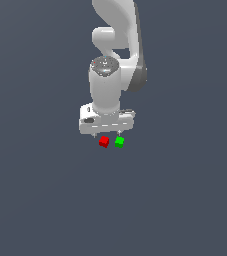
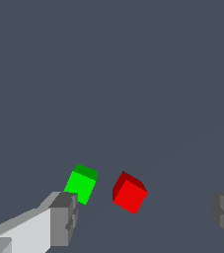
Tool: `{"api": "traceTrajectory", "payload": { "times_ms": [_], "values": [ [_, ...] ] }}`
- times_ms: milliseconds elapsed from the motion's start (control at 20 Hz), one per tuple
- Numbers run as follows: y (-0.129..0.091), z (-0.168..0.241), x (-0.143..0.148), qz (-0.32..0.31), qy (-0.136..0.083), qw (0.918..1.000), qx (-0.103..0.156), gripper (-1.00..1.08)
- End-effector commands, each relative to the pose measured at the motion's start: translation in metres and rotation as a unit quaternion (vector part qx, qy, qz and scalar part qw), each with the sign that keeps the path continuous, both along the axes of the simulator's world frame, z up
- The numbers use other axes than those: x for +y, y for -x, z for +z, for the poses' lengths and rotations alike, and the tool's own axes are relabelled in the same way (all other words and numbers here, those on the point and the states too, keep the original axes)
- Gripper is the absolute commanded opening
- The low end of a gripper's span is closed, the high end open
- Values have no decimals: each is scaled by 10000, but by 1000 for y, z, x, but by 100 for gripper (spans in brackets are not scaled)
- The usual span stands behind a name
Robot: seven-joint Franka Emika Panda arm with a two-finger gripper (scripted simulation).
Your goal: Stack the red cube on top of the green cube.
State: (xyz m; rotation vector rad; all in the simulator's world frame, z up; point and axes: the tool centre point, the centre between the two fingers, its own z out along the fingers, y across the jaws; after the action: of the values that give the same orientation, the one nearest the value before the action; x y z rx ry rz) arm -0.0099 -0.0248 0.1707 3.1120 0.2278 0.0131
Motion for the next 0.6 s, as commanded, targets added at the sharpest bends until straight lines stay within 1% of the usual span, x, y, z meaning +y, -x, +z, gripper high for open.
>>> {"api": "traceTrajectory", "payload": {
  "times_ms": [0,250,550],
  "values": [
    [4,-5,1,282,-4,9996,5,100],
    [12,-18,2,941,-13,9956,17,100],
    [23,-33,1,1728,-24,9849,30,100]
  ]
}}
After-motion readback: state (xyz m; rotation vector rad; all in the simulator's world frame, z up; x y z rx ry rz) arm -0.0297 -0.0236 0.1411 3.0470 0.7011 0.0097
